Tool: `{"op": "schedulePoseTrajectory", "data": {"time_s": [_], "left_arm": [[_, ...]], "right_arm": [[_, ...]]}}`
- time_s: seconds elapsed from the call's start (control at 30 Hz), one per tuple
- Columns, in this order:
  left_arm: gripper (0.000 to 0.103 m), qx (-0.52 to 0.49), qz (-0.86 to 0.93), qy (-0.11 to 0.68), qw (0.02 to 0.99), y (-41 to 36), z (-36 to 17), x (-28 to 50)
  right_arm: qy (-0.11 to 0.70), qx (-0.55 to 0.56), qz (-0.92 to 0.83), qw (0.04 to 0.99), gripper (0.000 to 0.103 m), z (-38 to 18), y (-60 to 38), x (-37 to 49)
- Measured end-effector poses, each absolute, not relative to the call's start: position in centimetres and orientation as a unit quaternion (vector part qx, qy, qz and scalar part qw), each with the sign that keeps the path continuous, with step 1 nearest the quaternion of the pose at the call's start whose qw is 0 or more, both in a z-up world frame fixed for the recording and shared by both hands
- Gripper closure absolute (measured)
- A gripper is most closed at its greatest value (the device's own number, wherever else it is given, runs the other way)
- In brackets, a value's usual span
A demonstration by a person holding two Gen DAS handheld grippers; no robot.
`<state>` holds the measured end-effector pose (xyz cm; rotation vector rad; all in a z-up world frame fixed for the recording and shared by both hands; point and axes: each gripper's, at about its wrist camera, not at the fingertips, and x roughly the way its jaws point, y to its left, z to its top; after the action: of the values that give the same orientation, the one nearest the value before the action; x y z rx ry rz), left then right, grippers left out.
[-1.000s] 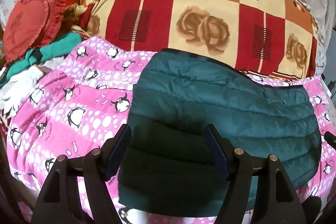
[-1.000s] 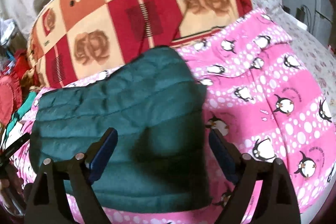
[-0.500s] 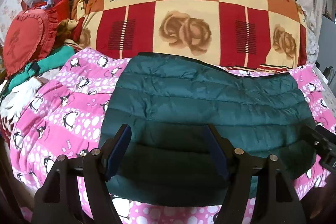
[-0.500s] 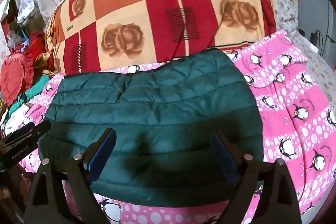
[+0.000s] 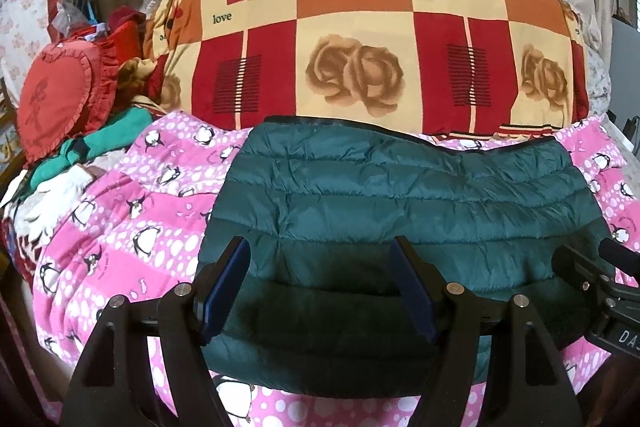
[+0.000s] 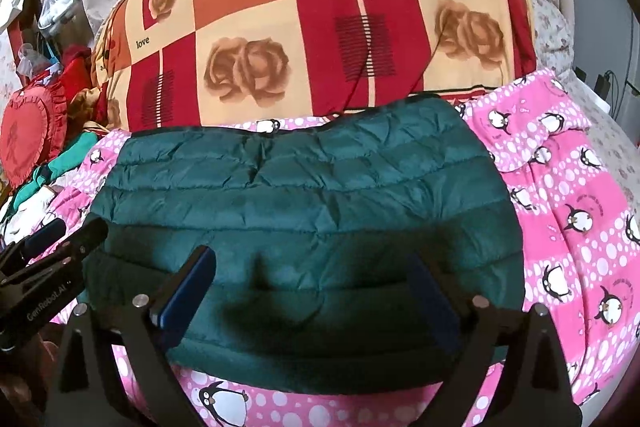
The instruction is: Fold large clothes
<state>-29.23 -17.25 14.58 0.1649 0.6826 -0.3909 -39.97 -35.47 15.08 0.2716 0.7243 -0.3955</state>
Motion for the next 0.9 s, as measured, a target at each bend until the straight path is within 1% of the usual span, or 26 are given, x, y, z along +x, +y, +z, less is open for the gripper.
{"op": "schedulePoseTrajectory", "data": {"time_s": [0.37,0.9], "left_arm": [[0.06,0.09,-0.184,0.32,0.925,-17.43,14.83,-29.65],[0.06,0.088,-0.179,0.327,0.924,-17.37,14.49,-29.39]], "right_arm": [[0.354,0.136,-0.188,0.906,0.005,14.73,-35.46,-39.81],[0.36,0.137,-0.183,0.905,0.004,14.09,-35.25,-39.65]]}}
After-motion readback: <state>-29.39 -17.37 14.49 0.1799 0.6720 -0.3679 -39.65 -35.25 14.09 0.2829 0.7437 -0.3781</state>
